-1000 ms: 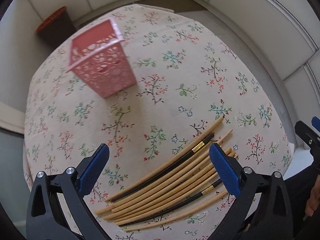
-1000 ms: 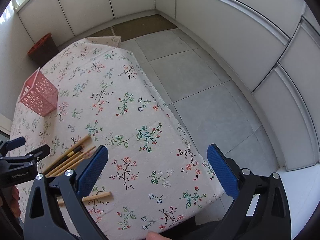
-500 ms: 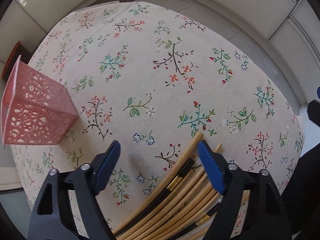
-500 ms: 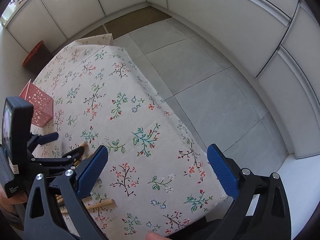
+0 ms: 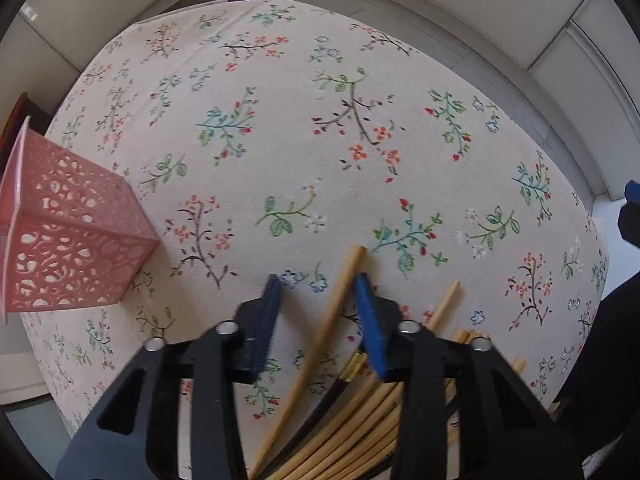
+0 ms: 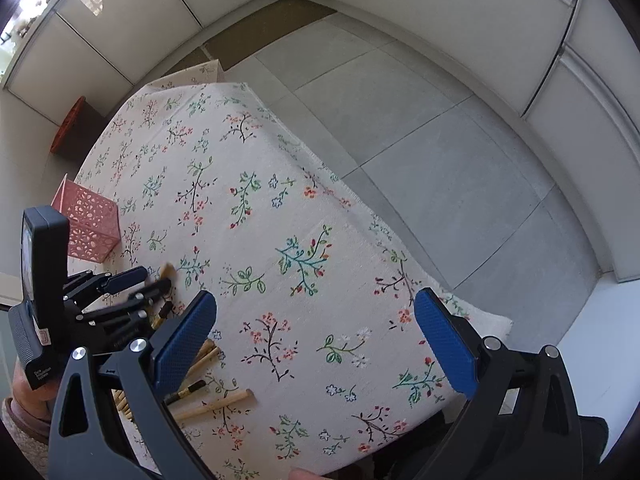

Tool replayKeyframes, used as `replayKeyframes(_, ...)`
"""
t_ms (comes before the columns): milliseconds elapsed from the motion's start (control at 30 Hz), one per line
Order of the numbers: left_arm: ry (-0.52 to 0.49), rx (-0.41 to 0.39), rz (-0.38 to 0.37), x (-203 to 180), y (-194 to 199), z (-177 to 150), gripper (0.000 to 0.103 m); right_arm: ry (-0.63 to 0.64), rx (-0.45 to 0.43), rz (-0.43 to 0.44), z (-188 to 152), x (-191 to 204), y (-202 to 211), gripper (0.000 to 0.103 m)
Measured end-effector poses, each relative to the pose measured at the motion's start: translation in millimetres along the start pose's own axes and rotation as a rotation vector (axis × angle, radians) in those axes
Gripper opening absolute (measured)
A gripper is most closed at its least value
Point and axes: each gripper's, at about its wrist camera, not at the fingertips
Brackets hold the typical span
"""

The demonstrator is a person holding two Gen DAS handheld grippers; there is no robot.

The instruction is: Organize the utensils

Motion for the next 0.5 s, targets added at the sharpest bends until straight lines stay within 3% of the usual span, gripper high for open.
replayKeyframes(33,0.013,-0.003,0.010,6.2,-0.3,-0.8,0.012,-0.010,0.029,0.015,-0.4,-0.7,-4.2,0.096)
replayKeyframes(133,0.045,-0.031,-0.046,22.0,1.0,-5.5,0.011,-0.037,0.107,0.053,-3.3,-2.2,-16.5,0.096)
replayKeyframes(267,0.129,-0.087,-0.024,39.2,10.6,-27.6,0.011,-0.068,0.171,0.070,-12.0,-0.6,-26.4,0.091)
replayKeyframes(333,0.201,-0.152,-0.038,56.7,26.8,-42.8,0.011,-0.119,0.212,0.093,-21.6,-1.8,-30.0,0.086)
replayKeyframes(500,0.378,-0.379,-0.045,74.2,95.8,-117.7,0.010,-0.240,0.363,0.200,-50.5,9.5,-46.2,0.079)
Point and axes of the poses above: each gripper's, at about its wrist camera, not at the fingertips, and y roughly against the way its jaws point, x to its left, z to its top, and after that the axes turned 10 degrees about x, right-handed
